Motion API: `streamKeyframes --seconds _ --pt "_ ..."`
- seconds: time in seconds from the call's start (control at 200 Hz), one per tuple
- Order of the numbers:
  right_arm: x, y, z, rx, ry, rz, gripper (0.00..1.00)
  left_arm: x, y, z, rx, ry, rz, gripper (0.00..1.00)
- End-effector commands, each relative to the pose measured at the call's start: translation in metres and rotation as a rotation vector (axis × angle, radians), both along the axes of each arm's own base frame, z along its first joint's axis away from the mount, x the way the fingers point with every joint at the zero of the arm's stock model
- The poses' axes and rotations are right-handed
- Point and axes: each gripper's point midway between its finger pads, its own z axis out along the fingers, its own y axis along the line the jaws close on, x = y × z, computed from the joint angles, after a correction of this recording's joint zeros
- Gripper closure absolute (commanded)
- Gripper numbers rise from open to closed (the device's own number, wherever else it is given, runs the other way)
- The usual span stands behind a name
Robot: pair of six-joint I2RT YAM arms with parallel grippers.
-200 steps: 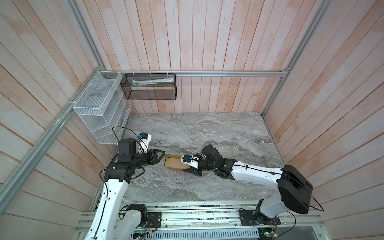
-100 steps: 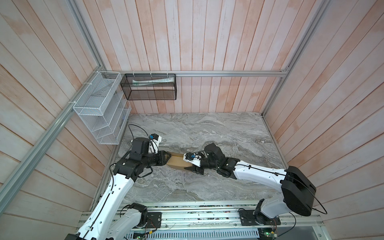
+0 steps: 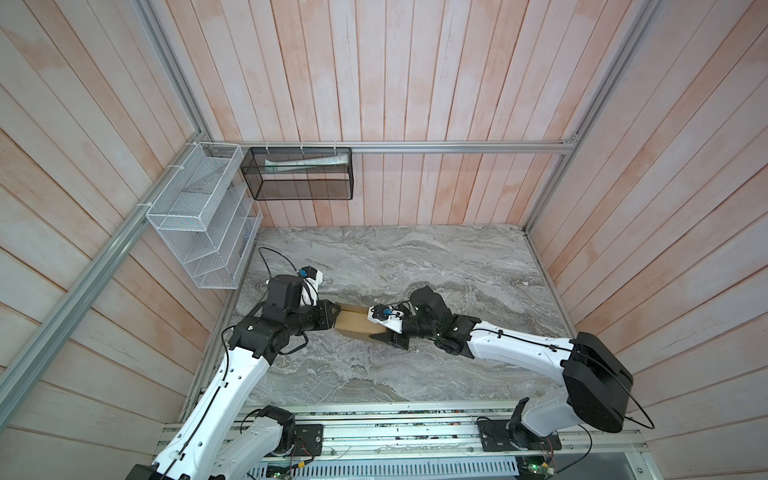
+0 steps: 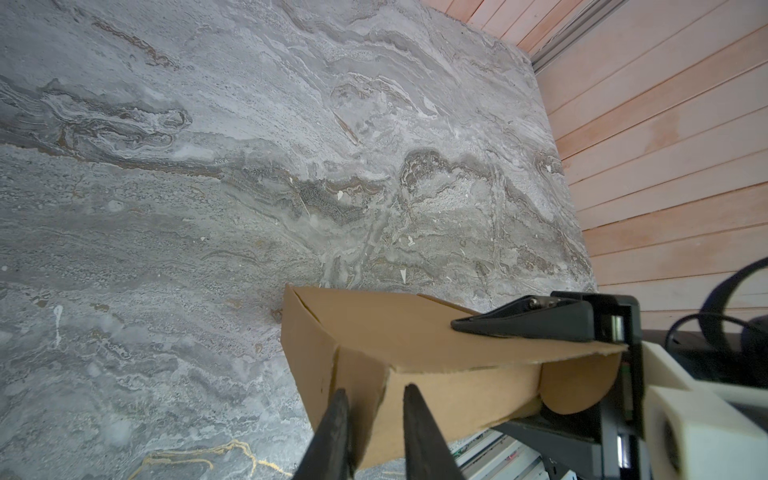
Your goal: Fold the paper box
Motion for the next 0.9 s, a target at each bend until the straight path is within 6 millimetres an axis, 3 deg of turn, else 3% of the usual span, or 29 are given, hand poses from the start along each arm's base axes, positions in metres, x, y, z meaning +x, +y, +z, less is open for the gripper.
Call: streamKeyframes --seconds 0.0,0.285,0.65,0.895 --pt "-0.001 -0.001 0.011 0.034 0.007 0.002 0.73 0.0 0.001 0.018 -0.01 -0.05 0.011 0.77" --pt "0.001 -0.003 0.011 0.04 0.009 -0.009 0.73 -0.006 0.002 0.015 -0.017 -0.031 0.014 0.81" --pt "0.002 -0.004 0.011 0.054 0.018 -0.012 0.73 -0.005 -0.004 0.014 -0.017 -0.022 0.006 0.95" --pt "0.0 -0.004 0.014 0.077 0.038 0.003 0.74 -0.006 -0.006 0.003 0.009 -0.005 0.009 1.0"
